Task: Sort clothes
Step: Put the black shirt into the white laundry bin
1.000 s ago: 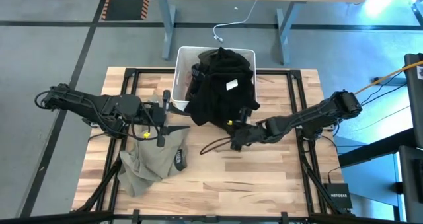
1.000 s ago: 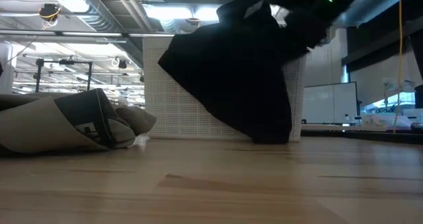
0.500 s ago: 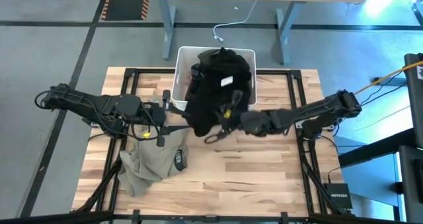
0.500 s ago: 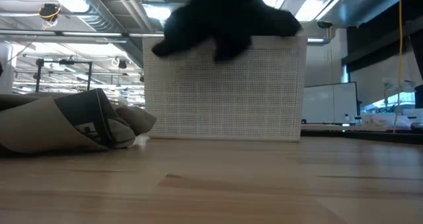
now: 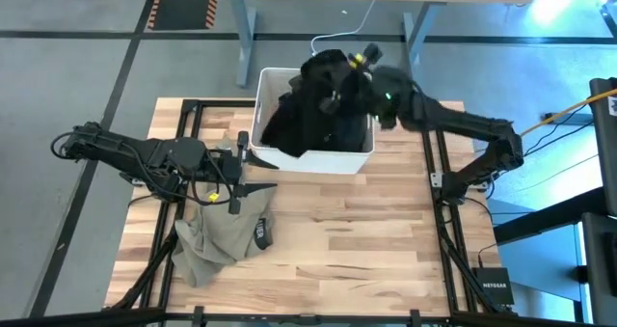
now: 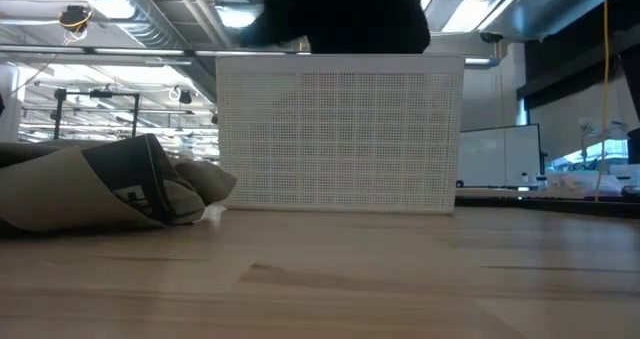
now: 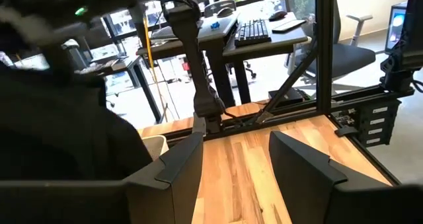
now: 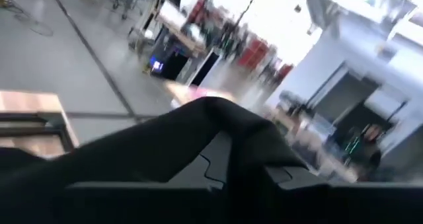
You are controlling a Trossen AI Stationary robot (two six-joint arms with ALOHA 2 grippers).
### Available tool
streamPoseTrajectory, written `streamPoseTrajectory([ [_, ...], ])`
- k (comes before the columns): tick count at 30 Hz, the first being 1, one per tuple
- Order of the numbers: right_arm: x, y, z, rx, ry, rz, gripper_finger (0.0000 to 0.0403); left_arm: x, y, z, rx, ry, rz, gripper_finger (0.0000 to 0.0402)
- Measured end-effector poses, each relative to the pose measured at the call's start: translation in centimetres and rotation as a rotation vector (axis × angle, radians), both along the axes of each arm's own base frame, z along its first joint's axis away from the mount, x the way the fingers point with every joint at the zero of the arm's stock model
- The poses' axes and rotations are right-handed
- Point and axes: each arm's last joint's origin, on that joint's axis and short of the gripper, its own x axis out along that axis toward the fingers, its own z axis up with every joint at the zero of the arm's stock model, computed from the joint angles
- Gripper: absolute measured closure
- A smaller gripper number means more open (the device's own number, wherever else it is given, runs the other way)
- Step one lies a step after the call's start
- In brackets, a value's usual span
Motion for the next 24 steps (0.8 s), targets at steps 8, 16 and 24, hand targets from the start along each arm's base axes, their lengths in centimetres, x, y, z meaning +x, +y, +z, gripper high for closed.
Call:
streamPoseTrajectory([
  [8,-0.3,-5.6,-5.8,0.441,0.175,-0.001,0.0341,0.0,0.0,0.0,0.0,0.001,0.0,0.0231],
  [16,-1.7,-3.4,-2.8,0.418,0.318,0.002,0.024,0.0,0.0,-0.5,-0.002,0.046,0.002,0.0231],
  [24,-5.6,1.1,5.8,0.392,0.169,0.095,0.0189,0.0,0.0,-0.4,-0.011,0.044,0.003,0.0231],
])
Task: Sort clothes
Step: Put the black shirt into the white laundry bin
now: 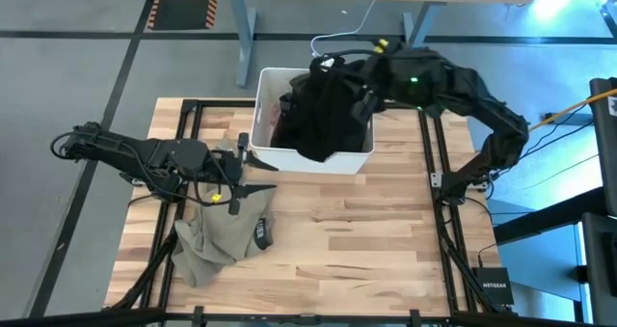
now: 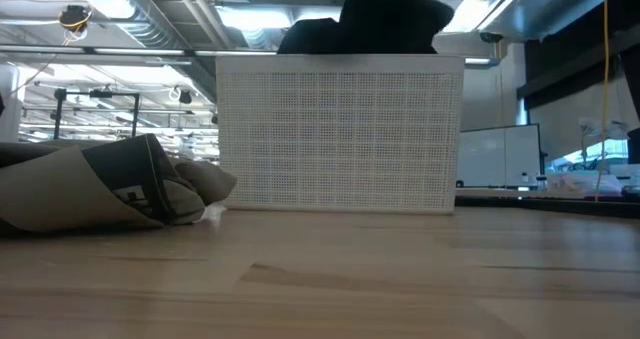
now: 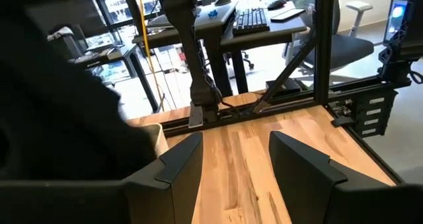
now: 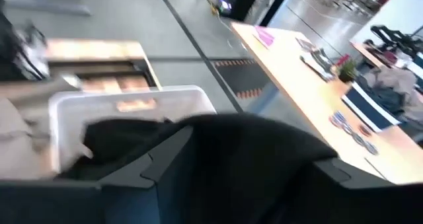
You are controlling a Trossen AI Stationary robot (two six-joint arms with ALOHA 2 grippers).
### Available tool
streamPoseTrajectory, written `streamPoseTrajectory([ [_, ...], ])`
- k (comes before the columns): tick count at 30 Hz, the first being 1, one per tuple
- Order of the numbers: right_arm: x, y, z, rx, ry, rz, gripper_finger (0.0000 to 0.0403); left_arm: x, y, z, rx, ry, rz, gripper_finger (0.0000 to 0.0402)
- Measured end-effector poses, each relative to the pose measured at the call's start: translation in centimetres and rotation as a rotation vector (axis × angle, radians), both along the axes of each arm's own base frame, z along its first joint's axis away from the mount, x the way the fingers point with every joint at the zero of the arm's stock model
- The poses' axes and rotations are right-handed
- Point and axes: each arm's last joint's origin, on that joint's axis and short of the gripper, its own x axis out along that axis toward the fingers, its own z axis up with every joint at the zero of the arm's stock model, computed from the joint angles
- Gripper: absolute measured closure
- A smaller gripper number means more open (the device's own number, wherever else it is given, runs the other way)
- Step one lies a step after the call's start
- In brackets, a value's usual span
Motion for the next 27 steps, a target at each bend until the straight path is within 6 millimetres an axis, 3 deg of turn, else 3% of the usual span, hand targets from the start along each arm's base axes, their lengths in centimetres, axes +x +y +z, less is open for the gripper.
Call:
streamPoseTrajectory([
  [3,-0.6,0.6,0.8,0.022,-0.036,0.01,0.0188,0.0,0.0,0.0,-0.001,0.001,0.001,0.0231],
  [6,-0.6,0.7,0.4,0.037,-0.002,0.006,0.0188,0.0,0.0,0.0,-0.003,0.001,0.001,0.0231],
  [14,1.3,0.2,-2.2,0.086,0.174,-0.004,0.0188,0.1,0.0,-0.1,-0.002,0.005,0.001,0.0231],
  [20,1.9,0.2,-5.5,0.211,0.448,0.025,0.0188,0.5,-0.1,-0.5,0.001,0.028,0.002,0.0231],
  [27,0.7,2.6,-4.7,0.276,0.408,0.082,0.0188,1.0,0.5,-0.8,0.004,0.04,0.031,0.0231],
])
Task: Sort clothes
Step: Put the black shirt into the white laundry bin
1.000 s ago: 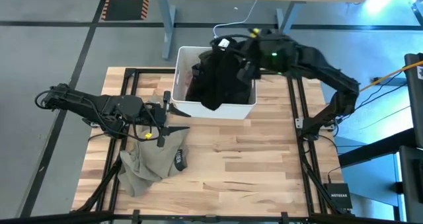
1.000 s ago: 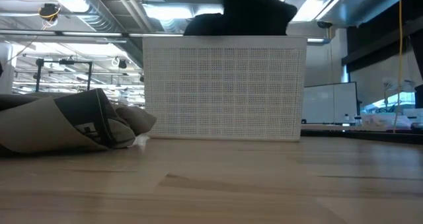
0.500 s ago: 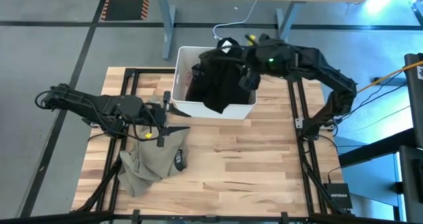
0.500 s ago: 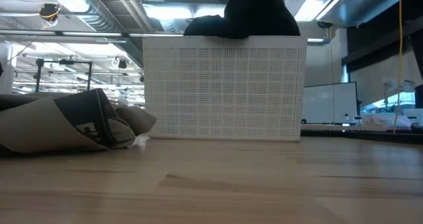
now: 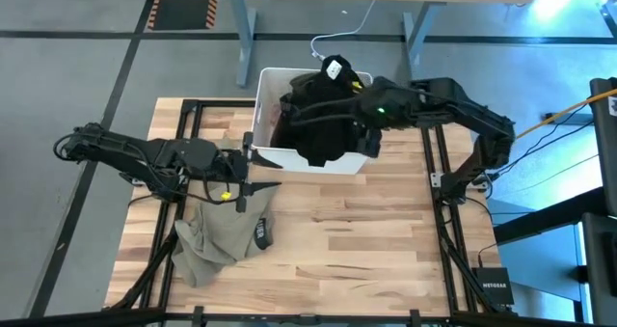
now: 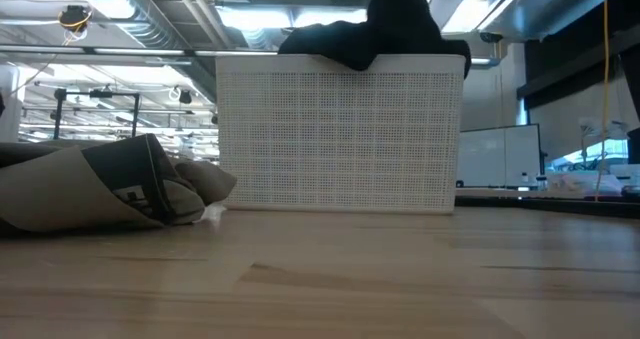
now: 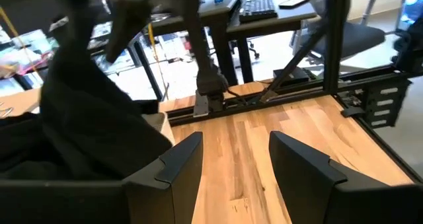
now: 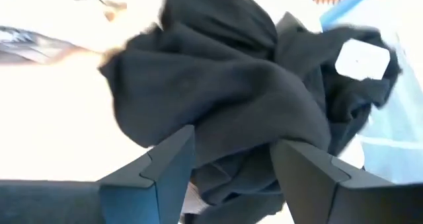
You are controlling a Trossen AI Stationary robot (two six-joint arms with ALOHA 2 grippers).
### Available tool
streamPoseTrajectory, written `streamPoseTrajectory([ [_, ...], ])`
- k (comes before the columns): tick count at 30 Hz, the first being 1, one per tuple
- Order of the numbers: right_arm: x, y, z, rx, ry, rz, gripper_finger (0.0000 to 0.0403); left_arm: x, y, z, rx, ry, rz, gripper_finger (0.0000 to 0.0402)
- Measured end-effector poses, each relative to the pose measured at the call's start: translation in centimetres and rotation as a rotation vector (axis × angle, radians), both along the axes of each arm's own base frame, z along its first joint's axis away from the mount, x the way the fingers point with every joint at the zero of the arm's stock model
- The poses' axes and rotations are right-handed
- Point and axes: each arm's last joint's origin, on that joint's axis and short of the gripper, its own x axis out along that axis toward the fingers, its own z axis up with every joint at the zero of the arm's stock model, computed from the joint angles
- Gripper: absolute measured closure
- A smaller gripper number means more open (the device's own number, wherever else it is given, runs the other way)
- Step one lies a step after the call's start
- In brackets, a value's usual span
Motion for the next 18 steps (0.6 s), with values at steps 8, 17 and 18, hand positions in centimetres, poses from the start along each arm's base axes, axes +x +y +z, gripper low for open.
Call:
streamPoseTrajectory([
  [8,-1.6,3.9,1.2,0.074,-0.077,0.095,0.0188,0.4,0.8,-0.2,-0.025,0.008,0.043,0.0231],
  [17,-2.0,8.0,-0.5,0.094,0.003,0.114,0.0188,0.4,0.9,-0.2,-0.039,0.008,0.05,0.0231],
  [18,-1.8,8.5,-1.2,0.128,0.037,0.134,0.0188,0.4,0.9,-0.2,-0.039,0.009,0.05,0.0231],
])
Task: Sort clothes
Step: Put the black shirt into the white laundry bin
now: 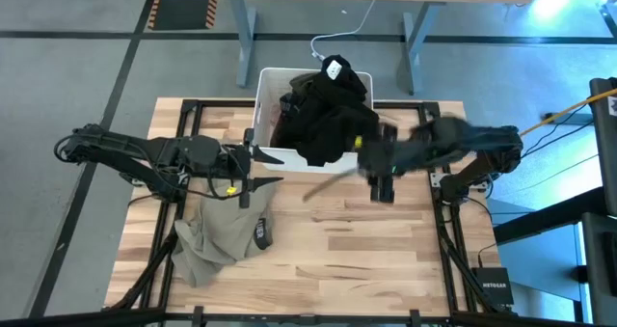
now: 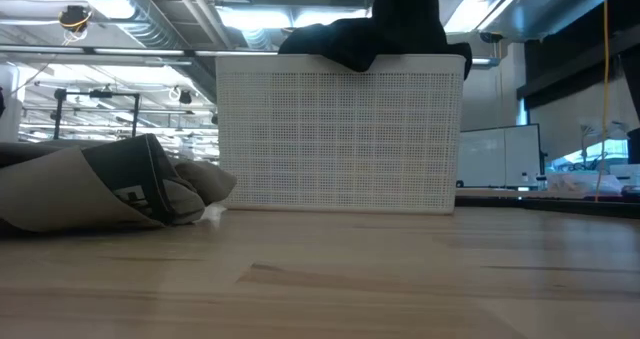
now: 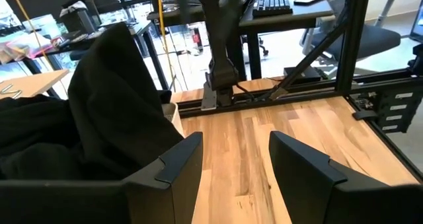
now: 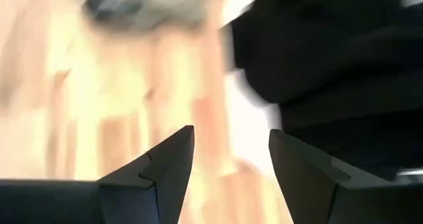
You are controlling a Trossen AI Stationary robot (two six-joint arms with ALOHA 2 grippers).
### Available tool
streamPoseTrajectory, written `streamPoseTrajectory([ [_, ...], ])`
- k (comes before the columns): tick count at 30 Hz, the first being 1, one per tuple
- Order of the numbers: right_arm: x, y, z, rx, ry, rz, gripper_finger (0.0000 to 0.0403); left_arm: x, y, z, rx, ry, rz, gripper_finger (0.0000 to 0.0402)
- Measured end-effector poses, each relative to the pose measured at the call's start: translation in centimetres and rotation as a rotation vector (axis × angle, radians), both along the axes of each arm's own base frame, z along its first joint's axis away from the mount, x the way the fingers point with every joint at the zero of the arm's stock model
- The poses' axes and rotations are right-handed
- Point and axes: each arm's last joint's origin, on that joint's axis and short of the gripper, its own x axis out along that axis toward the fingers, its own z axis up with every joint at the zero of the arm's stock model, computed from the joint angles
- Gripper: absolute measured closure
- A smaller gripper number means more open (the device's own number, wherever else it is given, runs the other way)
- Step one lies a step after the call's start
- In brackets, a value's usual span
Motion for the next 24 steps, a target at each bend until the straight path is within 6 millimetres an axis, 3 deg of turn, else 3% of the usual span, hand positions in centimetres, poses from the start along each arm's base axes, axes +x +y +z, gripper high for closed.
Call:
streamPoseTrajectory([
  [3,1.0,1.0,-2.6,0.024,0.075,0.039,0.0188,0.0,0.0,0.0,0.0,-0.001,0.0,0.0231],
  [5,2.0,1.0,-4.6,-0.059,0.103,0.047,0.0188,0.0,0.0,0.0,0.001,-0.001,0.0,0.0231],
  [8,3.4,-0.8,-7.2,-0.332,0.117,-0.031,0.0188,0.0,0.0,0.0,0.0,-0.001,0.0,0.0231],
  [11,4.7,-3.8,-8.0,-0.501,0.088,-0.138,0.0188,0.0,0.1,0.0,0.004,-0.002,0.004,0.0231],
  [15,6.6,-8.9,-8.2,-0.379,-0.055,-0.185,0.0188,0.1,0.4,0.0,0.002,-0.004,0.018,0.0231],
  [19,7.7,-13.7,-9.9,-0.189,-0.227,-0.185,0.0188,0.1,0.6,0.0,-0.009,-0.003,0.029,0.0231],
  [24,7.2,-16.5,-13.0,-0.049,-0.236,-0.173,0.0188,0.0,0.6,-0.4,-0.02,0.04,0.034,0.0231],
])
